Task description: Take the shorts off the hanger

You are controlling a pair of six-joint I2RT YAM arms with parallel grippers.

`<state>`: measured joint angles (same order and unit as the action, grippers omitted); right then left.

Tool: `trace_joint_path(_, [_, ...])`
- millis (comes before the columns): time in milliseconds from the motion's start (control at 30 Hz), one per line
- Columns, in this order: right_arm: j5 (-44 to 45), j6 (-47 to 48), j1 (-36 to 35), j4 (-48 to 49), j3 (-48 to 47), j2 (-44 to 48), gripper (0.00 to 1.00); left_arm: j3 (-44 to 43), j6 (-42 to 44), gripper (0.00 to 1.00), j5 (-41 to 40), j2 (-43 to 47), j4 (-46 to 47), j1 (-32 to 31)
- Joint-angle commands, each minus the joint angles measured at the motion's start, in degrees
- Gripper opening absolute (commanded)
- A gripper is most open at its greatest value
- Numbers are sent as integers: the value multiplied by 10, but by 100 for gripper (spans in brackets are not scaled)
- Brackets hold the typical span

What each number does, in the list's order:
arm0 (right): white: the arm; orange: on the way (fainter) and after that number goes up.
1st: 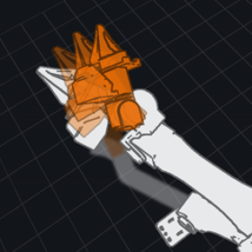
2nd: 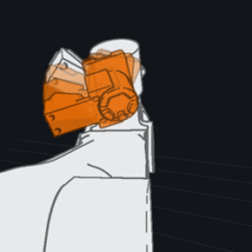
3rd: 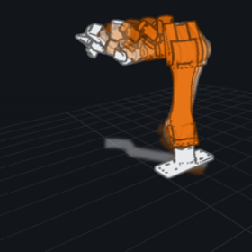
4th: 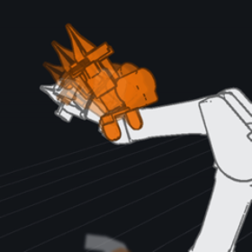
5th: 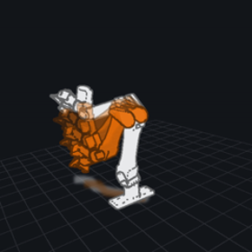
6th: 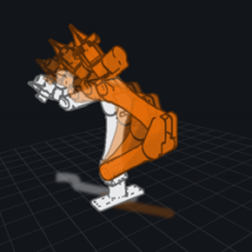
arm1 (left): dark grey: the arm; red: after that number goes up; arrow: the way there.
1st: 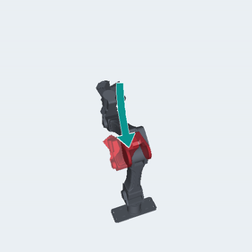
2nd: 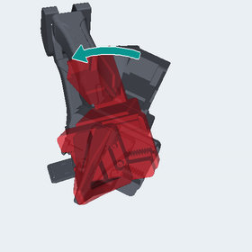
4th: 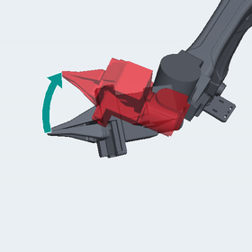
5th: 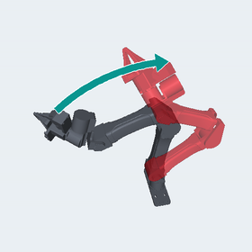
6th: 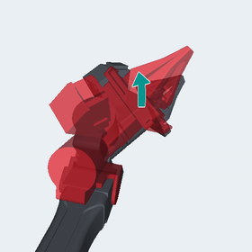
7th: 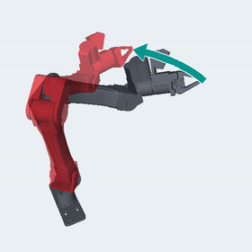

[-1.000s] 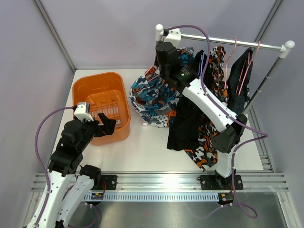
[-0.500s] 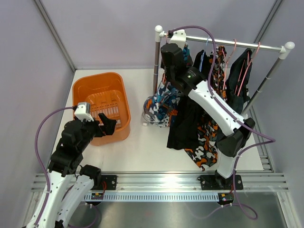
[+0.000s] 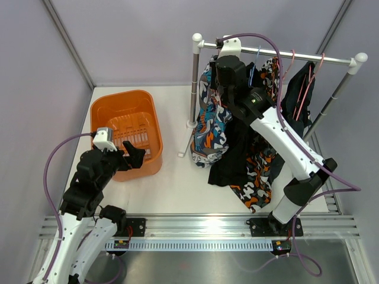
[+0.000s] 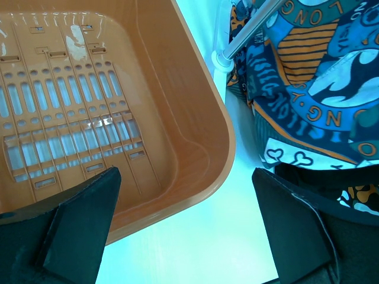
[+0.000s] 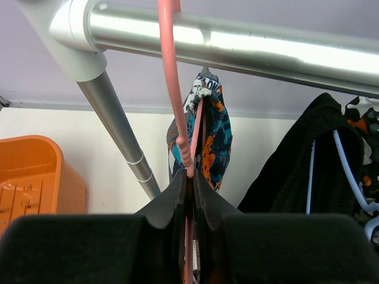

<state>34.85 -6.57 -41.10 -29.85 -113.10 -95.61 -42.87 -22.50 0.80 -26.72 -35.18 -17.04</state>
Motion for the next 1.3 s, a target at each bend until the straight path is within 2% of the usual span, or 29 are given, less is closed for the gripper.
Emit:
trace_joint_path(0, [-8,44,0,21,-5,17,13,-4,2,99,-5,5,8,-3])
trace_joint_path(300, [-27,40,8,24,-8,-28,13,-4,3,99,-5,7,8,-5])
trace_joint_path(700, [-57,14,33,25,11,-34,15,-4,3,99,-5,10,8,-5])
trace_joint_path(767, [-58,13,34,29,16,-34,21,-4,2,99,-5,10,9,-5])
trace_joint_path(800, [-57,13,36,32,20,-32,28,-4,2,99,-5,11,9,-5])
trace_joint_path(933, [-58,14,38,40,27,-34,38,-4,2,99,-20,10,8,-7])
trace_joint_path(1267, [-47,14,42,69,17,-39,52,-4,3,99,-23,8,8,-10])
